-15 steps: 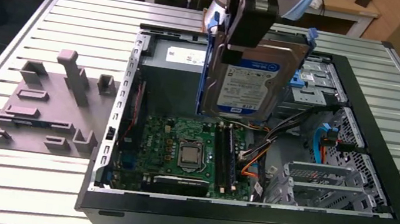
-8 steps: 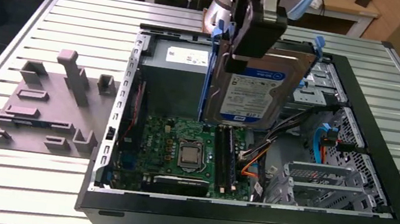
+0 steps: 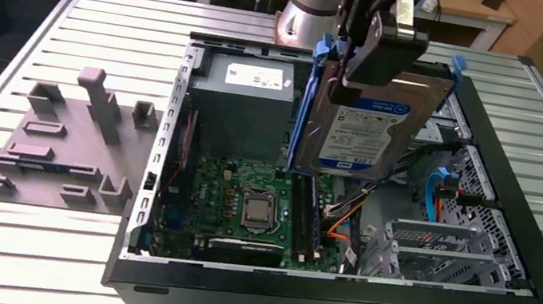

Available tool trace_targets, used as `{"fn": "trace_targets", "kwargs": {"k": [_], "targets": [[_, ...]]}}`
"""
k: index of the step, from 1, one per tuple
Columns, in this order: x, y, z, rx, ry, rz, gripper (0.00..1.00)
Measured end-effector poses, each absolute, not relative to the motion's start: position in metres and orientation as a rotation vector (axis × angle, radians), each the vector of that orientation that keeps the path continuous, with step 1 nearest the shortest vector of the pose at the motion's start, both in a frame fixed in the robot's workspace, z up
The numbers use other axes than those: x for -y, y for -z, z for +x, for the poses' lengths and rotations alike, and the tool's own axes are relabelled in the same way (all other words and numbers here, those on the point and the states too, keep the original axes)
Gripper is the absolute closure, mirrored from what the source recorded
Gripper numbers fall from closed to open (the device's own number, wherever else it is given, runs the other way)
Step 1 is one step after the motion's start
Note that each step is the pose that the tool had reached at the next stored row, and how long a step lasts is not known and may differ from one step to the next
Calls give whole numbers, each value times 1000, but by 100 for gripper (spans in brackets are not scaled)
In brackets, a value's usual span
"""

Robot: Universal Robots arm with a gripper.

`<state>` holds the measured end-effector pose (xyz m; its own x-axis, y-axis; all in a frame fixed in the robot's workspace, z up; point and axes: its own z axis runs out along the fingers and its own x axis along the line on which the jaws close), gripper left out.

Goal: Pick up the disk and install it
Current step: 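Insert the disk into the insertion slot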

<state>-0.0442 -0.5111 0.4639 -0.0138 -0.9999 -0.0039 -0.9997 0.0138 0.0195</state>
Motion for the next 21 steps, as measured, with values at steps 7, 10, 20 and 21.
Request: {"fn": "trace_targets", "kwargs": {"k": [7,10,20,21], "targets": [[522,-463,-44,2227,21,2196,64],[528,-463,-44,2226,19,2195,64],[535,-462,-23,2226,18,2195,64],[538,-462,-23,2226,18,2195,64]]}}
